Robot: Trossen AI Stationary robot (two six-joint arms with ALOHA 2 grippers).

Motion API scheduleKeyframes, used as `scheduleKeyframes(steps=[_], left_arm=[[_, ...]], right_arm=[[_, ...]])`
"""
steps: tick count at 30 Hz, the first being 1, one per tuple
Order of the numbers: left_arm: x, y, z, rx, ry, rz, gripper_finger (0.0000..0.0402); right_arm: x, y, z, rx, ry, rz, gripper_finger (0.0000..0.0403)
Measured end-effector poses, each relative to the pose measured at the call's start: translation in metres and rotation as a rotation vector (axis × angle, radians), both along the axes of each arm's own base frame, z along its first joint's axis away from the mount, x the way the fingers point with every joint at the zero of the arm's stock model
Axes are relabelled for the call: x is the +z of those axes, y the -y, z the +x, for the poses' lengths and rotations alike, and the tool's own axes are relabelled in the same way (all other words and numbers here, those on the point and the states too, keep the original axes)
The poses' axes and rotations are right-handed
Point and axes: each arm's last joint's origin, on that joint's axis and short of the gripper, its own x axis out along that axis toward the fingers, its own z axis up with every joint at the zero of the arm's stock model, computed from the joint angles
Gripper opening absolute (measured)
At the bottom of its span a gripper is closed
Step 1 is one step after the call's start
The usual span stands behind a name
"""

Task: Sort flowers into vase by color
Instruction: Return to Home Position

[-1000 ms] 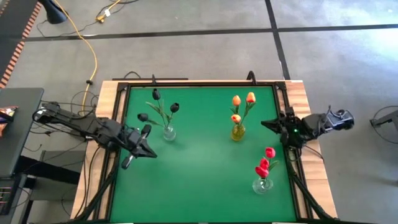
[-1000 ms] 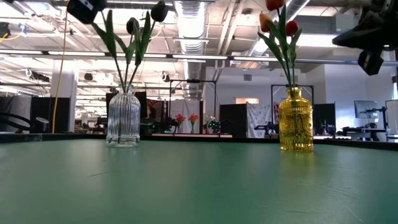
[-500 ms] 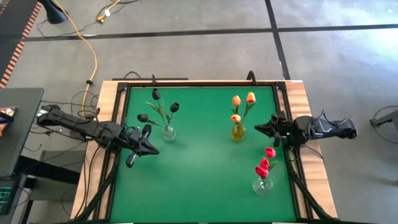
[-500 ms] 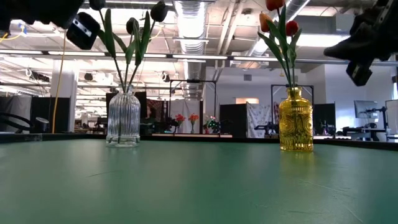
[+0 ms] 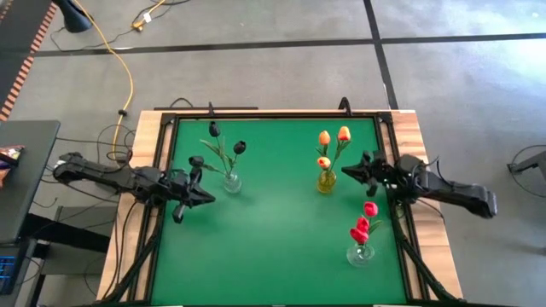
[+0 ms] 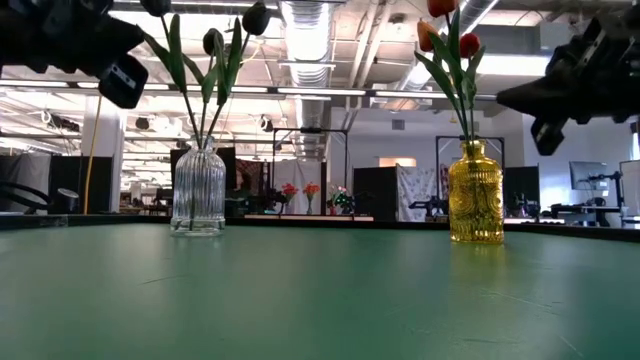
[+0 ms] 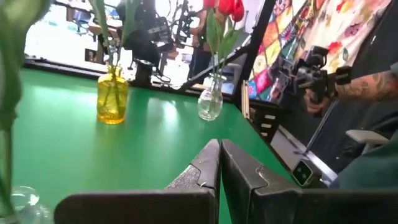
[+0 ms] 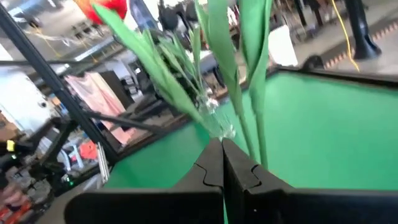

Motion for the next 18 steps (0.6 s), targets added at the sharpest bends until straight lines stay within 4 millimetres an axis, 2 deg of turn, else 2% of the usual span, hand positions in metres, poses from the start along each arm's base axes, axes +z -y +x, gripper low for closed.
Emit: scheduleKeyframes(steps=[8, 13, 18], left_arm=[[-0.013, -0.009, -0.005, 0.063, 0.033, 0.048, 0.0], [-0.028, -0.016, -0.008, 0.124, 0.033, 0.038, 0.0], [-0.032, -0.023, -0.013, 0.17, 0.056, 0.015, 0.0]], right_arm=[[-0.003, 0.016, -0.003, -0.011, 0.016, -0.102, 0.0016], [-0.005, 0.026, -0.007, -0.083, -0.02, -0.175, 0.0016], [-0.007, 0.032, -0.008, -0.074, -0.075, -0.309, 0.0019]])
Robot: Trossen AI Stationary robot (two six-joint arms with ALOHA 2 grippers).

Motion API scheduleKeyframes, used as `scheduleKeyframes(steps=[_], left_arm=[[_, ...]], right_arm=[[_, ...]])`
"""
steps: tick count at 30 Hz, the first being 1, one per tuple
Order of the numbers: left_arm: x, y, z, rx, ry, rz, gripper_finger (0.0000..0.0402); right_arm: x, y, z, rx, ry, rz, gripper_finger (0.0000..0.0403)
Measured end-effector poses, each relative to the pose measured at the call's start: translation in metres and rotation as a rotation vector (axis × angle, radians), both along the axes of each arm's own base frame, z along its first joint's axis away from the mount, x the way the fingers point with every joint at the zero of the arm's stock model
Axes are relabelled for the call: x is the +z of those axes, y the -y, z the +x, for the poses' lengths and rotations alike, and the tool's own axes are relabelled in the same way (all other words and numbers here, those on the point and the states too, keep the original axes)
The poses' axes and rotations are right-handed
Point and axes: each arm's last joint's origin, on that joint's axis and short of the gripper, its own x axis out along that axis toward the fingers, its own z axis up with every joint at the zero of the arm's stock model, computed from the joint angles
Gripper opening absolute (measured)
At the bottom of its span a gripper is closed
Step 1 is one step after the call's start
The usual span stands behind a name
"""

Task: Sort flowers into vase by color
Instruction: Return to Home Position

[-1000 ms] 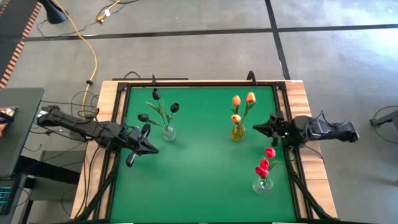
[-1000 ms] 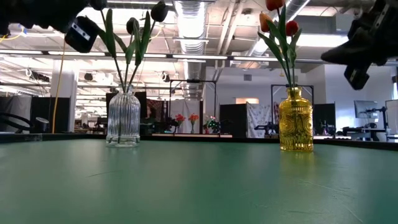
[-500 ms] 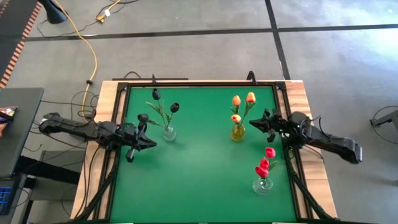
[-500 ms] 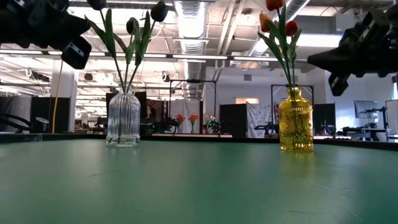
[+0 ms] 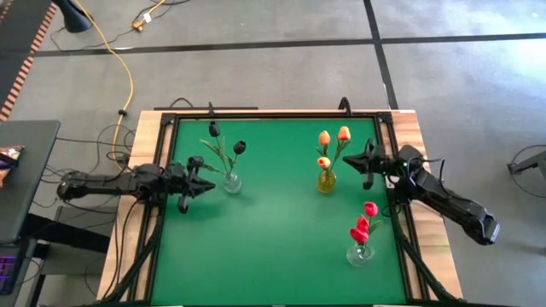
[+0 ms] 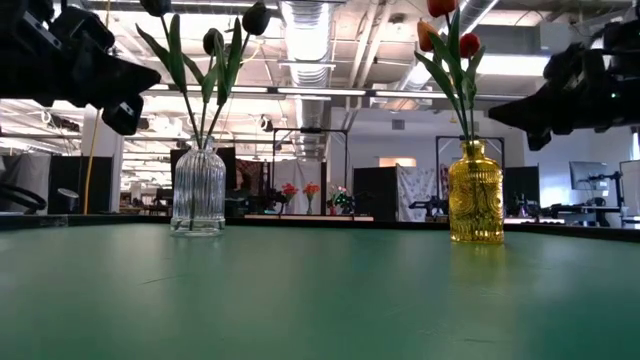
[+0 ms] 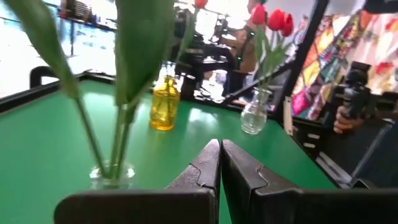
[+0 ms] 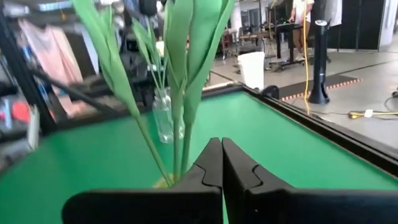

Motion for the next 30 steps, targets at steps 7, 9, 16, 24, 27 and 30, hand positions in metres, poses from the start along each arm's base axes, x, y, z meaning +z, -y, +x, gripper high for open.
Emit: scheduleKeyframes(steps=[7, 9, 16, 24, 27, 30], left_arm=[[-0.005, -0.008, -0.003, 0.108, -0.042, 0.005, 0.0], [-0.005, -0.01, -0.003, 0.146, -0.049, 0.038, 0.0], [-0.005, -0.012, -0.003, 0.182, -0.07, 0.169, 0.0], [-0.005, -0.012, -0.003, 0.182, -0.072, 0.205, 0.0], [-0.005, -0.012, -0.003, 0.182, -0.073, 0.198, 0.0], [-0.005, -0.012, -0.003, 0.183, -0.074, 0.206, 0.0]], right_arm=[[-0.007, 0.005, 0.003, -0.018, -0.109, -0.125, 0.003], [-0.009, 0.006, 0.003, -0.017, -0.13, -0.138, 0.0033], [-0.014, 0.008, 0.006, -0.015, -0.172, -0.108, 0.0036], [-0.015, 0.009, 0.006, -0.014, -0.184, -0.099, 0.0037], [-0.015, 0.009, 0.006, -0.014, -0.185, -0.099, 0.0037], [-0.015, 0.009, 0.006, -0.015, -0.185, -0.099, 0.0038]])
